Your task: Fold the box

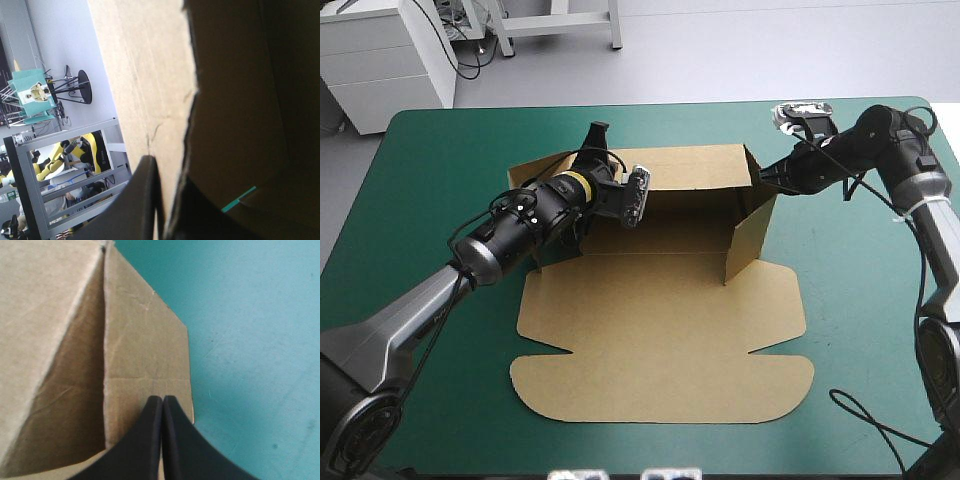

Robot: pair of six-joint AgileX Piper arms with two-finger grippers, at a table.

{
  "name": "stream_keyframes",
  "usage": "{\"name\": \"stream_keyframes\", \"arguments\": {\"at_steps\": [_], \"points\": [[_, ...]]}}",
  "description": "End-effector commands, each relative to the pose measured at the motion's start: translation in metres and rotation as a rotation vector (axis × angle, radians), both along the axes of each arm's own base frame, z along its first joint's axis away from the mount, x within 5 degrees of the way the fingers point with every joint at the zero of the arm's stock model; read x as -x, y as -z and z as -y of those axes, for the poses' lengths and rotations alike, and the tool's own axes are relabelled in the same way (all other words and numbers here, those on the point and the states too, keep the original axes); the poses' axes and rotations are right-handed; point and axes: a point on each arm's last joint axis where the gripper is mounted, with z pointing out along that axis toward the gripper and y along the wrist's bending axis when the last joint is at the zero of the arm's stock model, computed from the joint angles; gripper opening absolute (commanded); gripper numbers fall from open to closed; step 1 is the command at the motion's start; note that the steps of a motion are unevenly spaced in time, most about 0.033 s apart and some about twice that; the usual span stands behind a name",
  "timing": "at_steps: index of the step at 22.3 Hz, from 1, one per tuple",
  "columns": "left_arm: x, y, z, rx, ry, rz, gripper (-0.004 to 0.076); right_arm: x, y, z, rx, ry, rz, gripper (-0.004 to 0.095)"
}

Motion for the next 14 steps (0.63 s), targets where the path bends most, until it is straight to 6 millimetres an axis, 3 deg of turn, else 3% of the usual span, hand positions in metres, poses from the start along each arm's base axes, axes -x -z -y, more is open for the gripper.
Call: {"name": "stream_keyframes", "arguments": {"at_steps": [1,5,10,14], "points": [[0.010,-0.003,-0.002,0.021,-0.043,-0.081,-0.0008,0.014,-0.025,-0.002,-0.074,-0.021,0.103,-0.0018],[0.010,-0.002,-0.003,0.017,-0.046,-0.086,-0.0008,0.025,-0.007,-0.002,-0.098,-0.012,0.143,-0.0018],[0.010,-0.002,-0.003,0.020,-0.047,-0.090,-0.0008,0.056,0.017,-0.002,-0.064,-0.113,0.309,-0.0018],[0.011,-0.001,-0.003,0.013,-0.053,-0.102,-0.0008,0.059,0.034,-0.005,-0.033,-0.203,0.427,-0.0003]]}}
